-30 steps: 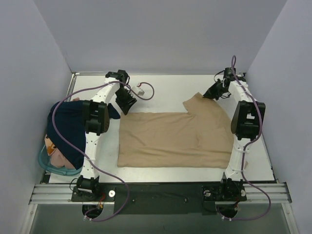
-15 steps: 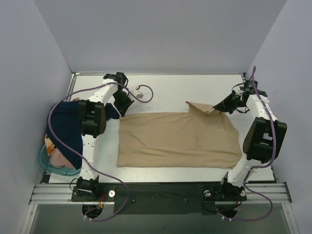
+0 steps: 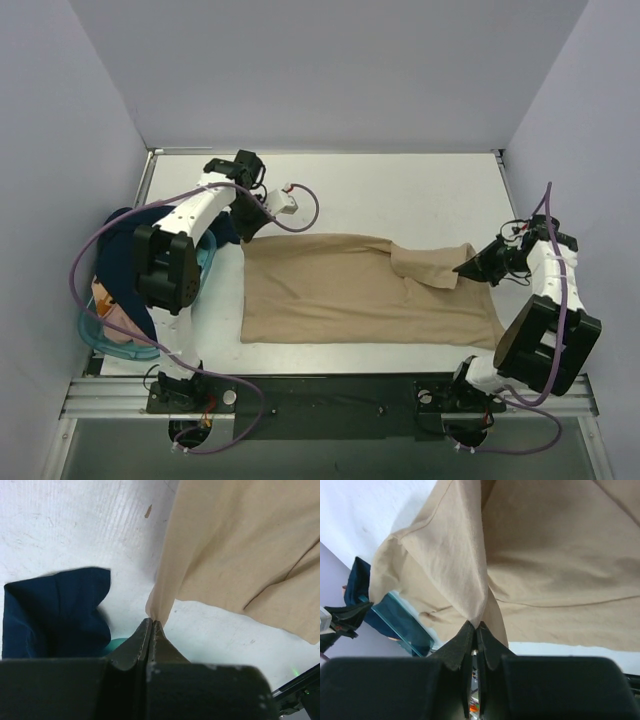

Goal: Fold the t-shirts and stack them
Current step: Fold the other side of the tshirt into a rectangle

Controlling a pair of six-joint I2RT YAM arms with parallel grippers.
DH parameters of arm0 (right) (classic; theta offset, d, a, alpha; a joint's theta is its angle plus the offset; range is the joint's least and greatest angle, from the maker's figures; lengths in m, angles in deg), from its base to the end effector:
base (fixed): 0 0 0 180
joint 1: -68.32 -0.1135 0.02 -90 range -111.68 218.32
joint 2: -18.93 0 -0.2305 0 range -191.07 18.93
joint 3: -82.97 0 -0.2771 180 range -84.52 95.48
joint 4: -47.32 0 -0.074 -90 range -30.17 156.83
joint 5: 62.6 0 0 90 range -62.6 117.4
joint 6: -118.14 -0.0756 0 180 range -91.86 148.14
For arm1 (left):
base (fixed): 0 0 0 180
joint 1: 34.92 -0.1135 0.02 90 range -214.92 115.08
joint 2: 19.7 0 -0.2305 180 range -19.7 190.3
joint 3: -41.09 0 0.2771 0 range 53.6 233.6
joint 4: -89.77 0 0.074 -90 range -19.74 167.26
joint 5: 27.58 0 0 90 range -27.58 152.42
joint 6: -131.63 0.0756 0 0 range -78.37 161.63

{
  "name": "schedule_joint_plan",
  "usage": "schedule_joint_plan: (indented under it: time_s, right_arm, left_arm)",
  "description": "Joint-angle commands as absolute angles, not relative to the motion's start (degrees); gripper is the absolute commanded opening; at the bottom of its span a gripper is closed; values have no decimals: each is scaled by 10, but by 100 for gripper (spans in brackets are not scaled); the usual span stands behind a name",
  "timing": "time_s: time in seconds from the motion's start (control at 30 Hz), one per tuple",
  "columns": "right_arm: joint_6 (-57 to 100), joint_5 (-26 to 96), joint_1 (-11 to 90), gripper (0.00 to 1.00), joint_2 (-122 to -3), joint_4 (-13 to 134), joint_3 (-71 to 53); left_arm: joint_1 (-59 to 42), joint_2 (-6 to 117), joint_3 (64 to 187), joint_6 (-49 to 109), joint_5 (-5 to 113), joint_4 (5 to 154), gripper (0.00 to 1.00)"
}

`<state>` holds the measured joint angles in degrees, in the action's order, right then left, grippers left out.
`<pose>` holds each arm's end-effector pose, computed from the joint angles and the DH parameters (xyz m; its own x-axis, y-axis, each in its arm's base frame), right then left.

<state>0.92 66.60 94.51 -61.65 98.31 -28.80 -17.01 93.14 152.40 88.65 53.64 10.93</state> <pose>0.3015 -0.0950 0.1631 -0.6731 0.7261 -0.1406 0.4447 0.5493 0.7075 0.3879 -0.1375 0.1719 -0.3994 0.8889 -0.2241 0.9101 0.4139 0.0198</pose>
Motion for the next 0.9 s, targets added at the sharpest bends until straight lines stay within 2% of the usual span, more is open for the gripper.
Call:
schedule_joint_plan:
  time_s: [0.0, 0.13, 0.47, 0.67, 0.87]
  right_arm:
    - [56, 674, 956, 0, -571, 1063, -299]
    - [88, 652, 1015, 0, -535, 1125, -274]
    - [79, 662, 1066, 0, -515, 1114, -315]
    - [85, 630, 1089, 0, -540, 1089, -355]
    - [80, 605, 1092, 0, -579, 1061, -331]
  left_arm:
    - [-154, 897, 1511, 906, 556, 101, 0]
    - [-160, 864, 1498, 915, 557, 100, 0]
    - [-151, 855, 1439, 925, 564, 114, 0]
    - [-149, 852, 1373, 923, 548, 135, 0]
    - [-137, 852, 1312, 937, 567, 158, 0]
